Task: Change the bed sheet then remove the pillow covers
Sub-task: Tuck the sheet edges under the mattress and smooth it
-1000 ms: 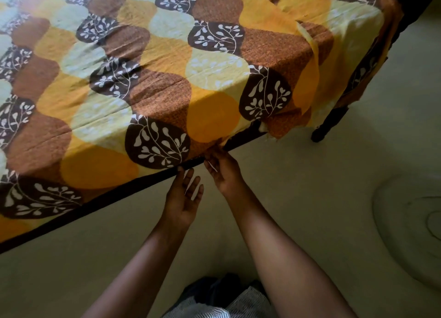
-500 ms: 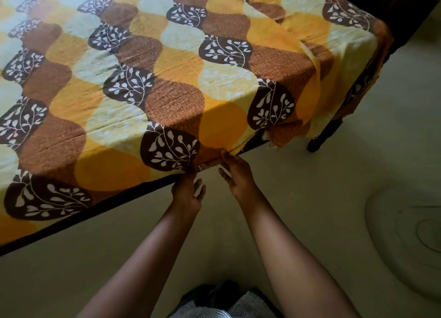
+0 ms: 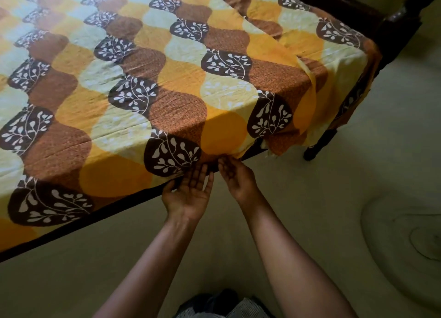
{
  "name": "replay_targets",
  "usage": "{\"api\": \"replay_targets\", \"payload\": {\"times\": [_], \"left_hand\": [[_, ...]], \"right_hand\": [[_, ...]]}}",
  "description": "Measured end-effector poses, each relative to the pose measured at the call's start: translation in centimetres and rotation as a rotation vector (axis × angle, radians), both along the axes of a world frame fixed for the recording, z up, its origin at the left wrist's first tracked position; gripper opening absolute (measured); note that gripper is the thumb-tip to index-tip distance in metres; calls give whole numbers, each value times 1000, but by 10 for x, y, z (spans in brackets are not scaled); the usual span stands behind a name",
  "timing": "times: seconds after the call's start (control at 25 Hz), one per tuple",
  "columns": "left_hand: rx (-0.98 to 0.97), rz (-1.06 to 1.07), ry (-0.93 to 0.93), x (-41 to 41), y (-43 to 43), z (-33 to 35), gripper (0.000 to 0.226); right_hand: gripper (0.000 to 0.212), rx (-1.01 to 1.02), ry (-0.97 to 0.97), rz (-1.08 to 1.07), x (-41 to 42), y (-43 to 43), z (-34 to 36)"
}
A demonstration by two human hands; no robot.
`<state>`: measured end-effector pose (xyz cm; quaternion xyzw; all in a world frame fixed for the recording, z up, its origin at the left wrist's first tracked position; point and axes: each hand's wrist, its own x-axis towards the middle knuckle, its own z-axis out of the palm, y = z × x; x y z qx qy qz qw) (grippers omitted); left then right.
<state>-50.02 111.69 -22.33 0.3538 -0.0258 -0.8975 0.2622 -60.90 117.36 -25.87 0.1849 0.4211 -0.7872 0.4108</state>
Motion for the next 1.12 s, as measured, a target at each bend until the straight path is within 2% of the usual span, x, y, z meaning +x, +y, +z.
{"api": "replay_targets", "payload": {"times": [0.04, 0.12, 0.32, 0.44, 0.6, 0.68, 0.84, 1.12], "left_hand": [[8, -14, 52, 5, 0, -4, 51], [-4, -41, 135, 11, 1, -8, 54], [-27, -70, 212, 16, -1, -7, 62], [-26, -96, 149, 14, -3, -6, 56], [-88, -155, -111, 9, -9, 4, 44], [-89, -92, -187, 17, -9, 5, 41], [-58, 117, -115, 37, -15, -1, 53], [-52, 118, 125, 52, -24, -17, 62]], "right_hand": [[16, -165, -94, -58, 2, 5, 0], [25, -355, -138, -109, 8, 12, 0], [40, -521, -118, -113, 16, 11, 7], [45, -506, -61, -51, 10, -8, 15], [42, -337, -38, -75, 4, -14, 20], [39, -277, -39, -113, 14, -4, 14], [37, -301, -123, -54, 50, -8, 2], [43, -438, -163, -17, 67, -25, 12]]}}
